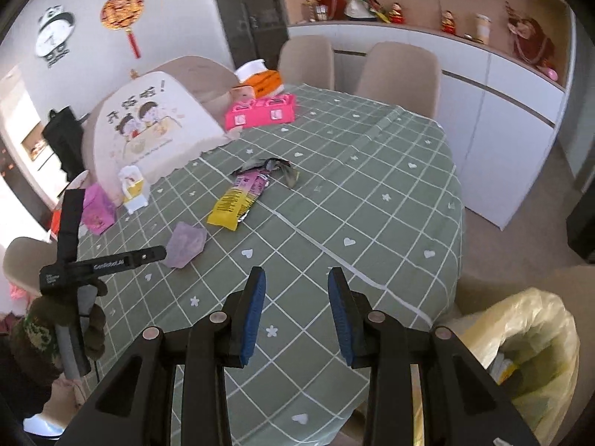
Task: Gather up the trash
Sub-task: 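Move both tools back to the table and grasp the lilac wrapper with left tool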
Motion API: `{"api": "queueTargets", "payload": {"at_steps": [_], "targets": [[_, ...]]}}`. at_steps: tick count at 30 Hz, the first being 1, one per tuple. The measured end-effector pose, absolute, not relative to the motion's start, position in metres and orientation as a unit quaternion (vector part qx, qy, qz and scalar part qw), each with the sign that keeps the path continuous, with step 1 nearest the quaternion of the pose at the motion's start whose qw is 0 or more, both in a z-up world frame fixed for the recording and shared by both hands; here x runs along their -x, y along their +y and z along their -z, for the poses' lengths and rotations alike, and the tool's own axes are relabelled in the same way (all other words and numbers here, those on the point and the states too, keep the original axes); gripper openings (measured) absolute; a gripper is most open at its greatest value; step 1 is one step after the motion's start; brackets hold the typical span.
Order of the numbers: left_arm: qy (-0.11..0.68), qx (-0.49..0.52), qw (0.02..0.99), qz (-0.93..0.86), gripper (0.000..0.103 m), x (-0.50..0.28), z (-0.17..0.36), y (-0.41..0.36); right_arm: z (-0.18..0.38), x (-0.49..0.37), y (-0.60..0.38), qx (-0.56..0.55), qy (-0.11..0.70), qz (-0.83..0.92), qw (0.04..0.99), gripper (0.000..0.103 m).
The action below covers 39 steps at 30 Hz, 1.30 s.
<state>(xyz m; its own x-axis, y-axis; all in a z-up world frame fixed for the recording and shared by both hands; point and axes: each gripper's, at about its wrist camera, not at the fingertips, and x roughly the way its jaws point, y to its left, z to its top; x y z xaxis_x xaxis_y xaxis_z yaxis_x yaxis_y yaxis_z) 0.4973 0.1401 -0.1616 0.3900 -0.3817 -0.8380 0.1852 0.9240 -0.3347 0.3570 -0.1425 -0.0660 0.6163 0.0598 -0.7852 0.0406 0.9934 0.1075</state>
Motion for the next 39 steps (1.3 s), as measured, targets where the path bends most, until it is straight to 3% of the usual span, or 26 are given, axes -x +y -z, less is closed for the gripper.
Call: {"api": "queueTargets", "payload": {"at_steps": [10,24,27,28,29,30,39], "targets": [[0.537,0.04,0.825,0.174,0.063,-0.519,0.176,0.115,0.076,-0.381,-0.162,-0.042,0.458,-0.003,0.888,0.033],[0.534,-0.01,0.843,0.064,0.061,-0.507,0.181,0.084,0.088,-0.473,-0.187,-0.013,0.449,-0.1,0.888,0.033],[0.528,-0.006,0.848,0.052,0.046,-0.503,0.18,0.079,0.094,-0.485,-0.189,-0.011,0.451,-0.112,0.885,0.033],[0.528,0.005,0.848,0.051,0.036,-0.503,0.178,0.081,0.095,-0.488,-0.19,-0.009,0.452,-0.116,0.884,0.033],[0.535,0.026,0.843,0.052,0.014,-0.503,0.178,0.085,0.097,-0.49,-0.19,-0.008,0.452,-0.118,0.884,0.033],[0.543,0.04,0.837,0.048,0.0,-0.503,0.178,0.088,0.098,-0.492,-0.191,-0.007,0.453,-0.12,0.883,0.033],[0.518,0.117,0.844,0.068,0.0,-0.491,0.143,0.104,0.113,-0.508,-0.184,-0.035,0.474,-0.159,0.865,0.033]]}}
